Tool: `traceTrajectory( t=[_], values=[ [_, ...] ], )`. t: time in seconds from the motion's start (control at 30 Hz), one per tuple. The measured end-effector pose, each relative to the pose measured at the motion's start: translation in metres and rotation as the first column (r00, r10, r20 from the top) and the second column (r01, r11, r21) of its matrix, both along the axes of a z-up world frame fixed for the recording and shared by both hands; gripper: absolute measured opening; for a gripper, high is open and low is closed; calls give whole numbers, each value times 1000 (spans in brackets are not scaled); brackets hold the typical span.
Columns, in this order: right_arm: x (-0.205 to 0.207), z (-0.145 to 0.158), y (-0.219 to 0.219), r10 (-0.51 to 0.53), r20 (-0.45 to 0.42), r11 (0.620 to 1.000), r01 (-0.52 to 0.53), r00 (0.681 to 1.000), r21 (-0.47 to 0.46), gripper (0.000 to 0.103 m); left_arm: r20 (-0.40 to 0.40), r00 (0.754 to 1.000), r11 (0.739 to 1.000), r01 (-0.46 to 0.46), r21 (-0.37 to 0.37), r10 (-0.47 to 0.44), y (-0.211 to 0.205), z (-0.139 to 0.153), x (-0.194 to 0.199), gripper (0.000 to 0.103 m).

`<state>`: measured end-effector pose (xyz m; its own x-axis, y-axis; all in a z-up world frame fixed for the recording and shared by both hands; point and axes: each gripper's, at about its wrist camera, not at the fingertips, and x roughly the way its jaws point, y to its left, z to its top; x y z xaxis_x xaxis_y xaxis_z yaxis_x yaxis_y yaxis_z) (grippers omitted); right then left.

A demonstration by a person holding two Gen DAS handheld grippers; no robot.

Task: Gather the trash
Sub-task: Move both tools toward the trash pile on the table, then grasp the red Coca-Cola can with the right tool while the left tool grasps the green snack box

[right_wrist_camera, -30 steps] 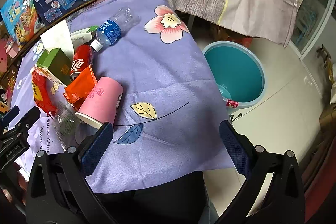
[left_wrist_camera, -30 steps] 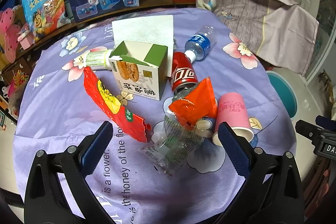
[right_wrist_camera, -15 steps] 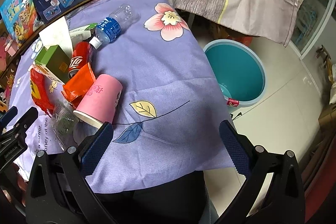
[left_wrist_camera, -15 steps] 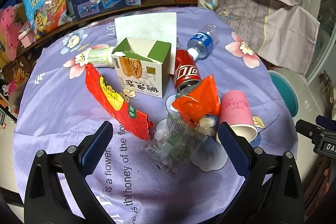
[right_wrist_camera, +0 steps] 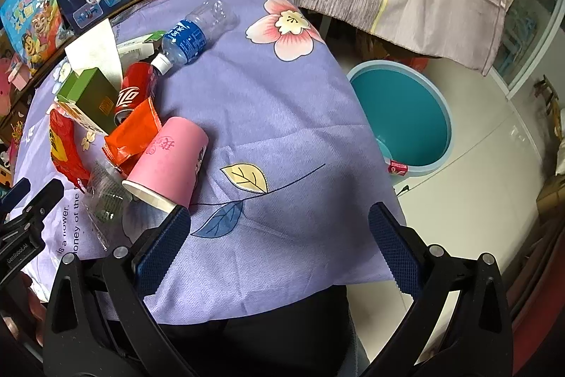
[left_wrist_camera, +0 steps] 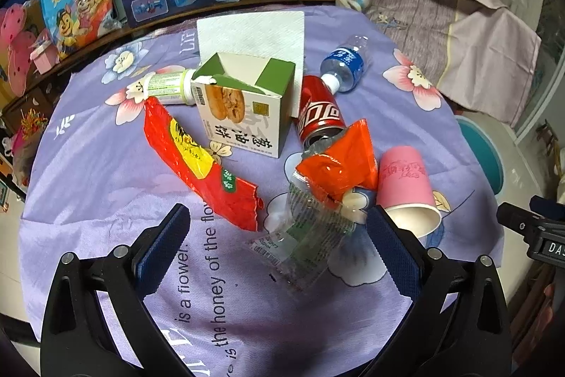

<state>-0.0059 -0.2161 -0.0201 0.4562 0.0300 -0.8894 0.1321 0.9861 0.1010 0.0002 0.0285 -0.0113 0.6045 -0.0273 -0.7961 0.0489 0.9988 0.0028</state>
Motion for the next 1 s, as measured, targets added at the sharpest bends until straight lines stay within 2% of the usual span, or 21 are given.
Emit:
traceTrajectory(
  t=[0.33,0.53,0.73,0.9,1.0],
  values=[
    [17,-8,3,10,-23,1000,-10,1000,-3,97,-24,999,999,-47,-17,46,35,5,25,100],
    [46,-16,8,21,-52,1000,-21,998,2,97,-68,993,994,-96,-53,93,63,6,64,100],
    [82,-15,19,45,-55,999,-45,997,-1,97,-60,989,987,-143,-68,139,83,19,107,100],
    [105,-11,35,83,-61,997,-83,995,-5,97,-86,986,989,-147,-23,145,82,8,139,100],
    [118,-8,43,97,-67,995,-98,993,-6,97,-93,986,990,-139,-29,136,82,1,145,100]
  ],
)
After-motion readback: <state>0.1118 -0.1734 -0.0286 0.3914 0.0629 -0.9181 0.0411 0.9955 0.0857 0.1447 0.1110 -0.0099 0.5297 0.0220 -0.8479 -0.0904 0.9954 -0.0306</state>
